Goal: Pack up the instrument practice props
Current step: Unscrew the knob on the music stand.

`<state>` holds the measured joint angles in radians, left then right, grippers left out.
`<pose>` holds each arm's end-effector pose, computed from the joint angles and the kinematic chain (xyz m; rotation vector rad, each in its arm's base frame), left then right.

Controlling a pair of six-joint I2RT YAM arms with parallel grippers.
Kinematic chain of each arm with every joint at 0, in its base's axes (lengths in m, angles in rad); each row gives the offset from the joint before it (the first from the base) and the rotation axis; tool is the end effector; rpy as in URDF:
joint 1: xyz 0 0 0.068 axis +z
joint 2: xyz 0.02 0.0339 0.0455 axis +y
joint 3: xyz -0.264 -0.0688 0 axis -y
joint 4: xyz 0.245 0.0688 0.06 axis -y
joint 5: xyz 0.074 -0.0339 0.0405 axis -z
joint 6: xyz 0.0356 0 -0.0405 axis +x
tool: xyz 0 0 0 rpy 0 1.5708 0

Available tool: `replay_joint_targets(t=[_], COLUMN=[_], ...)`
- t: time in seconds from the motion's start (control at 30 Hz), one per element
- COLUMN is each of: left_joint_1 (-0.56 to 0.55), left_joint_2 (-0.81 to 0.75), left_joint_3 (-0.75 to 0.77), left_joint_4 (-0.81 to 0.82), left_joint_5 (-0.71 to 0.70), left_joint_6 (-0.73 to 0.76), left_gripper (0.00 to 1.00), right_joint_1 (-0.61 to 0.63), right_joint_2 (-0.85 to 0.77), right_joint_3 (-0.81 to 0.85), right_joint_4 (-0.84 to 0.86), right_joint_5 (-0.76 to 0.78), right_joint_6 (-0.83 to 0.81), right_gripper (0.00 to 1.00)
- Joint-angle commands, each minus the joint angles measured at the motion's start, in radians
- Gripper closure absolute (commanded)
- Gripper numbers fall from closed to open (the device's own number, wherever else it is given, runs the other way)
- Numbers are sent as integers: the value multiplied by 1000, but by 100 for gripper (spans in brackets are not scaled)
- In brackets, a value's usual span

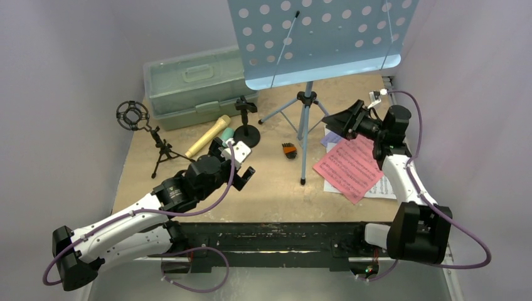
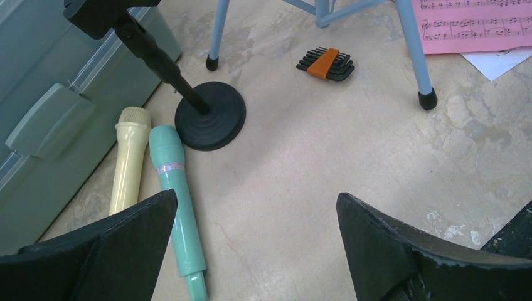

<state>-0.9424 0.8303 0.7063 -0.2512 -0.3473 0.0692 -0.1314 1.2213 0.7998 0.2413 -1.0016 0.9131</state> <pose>0.1229 -0.1485 0.2982 0.7284 1.7877 -0.2472 0.2710 -0.0056 0.2994 0.1773 1.8833 1.4177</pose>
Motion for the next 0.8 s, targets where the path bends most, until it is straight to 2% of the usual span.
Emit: replay_joint_targets(t=[0.0, 0.2, 0.4, 0.47, 0.6, 0.77], left_joint_1=[7, 7, 7, 7, 7, 7], left_joint_2=[-2, 0, 0, 0, 3, 3], left_joint_3=[18, 18, 19, 18, 19, 18], left_joint_4=[19, 20, 18, 17, 18, 17], left_joint_5=[0, -2, -1, -1, -1, -4], left_joint_6=[4, 4, 4, 4, 3, 3], left_gripper=[1, 2, 1, 1, 1, 1], right_joint_1=[-2, 5, 35, 46, 82, 123], right_joint_2=[10, -8, -39, -41, -42, -8], right_joint_3=[5, -12, -14, -27, -45, -82], right_joint_4=[95, 132, 122, 171, 282, 494], right_joint_5=[37, 48, 115, 120, 155, 196], right_joint_6=[182, 104, -194, -244, -272, -196], right_gripper=[30, 30, 32, 34, 39, 44])
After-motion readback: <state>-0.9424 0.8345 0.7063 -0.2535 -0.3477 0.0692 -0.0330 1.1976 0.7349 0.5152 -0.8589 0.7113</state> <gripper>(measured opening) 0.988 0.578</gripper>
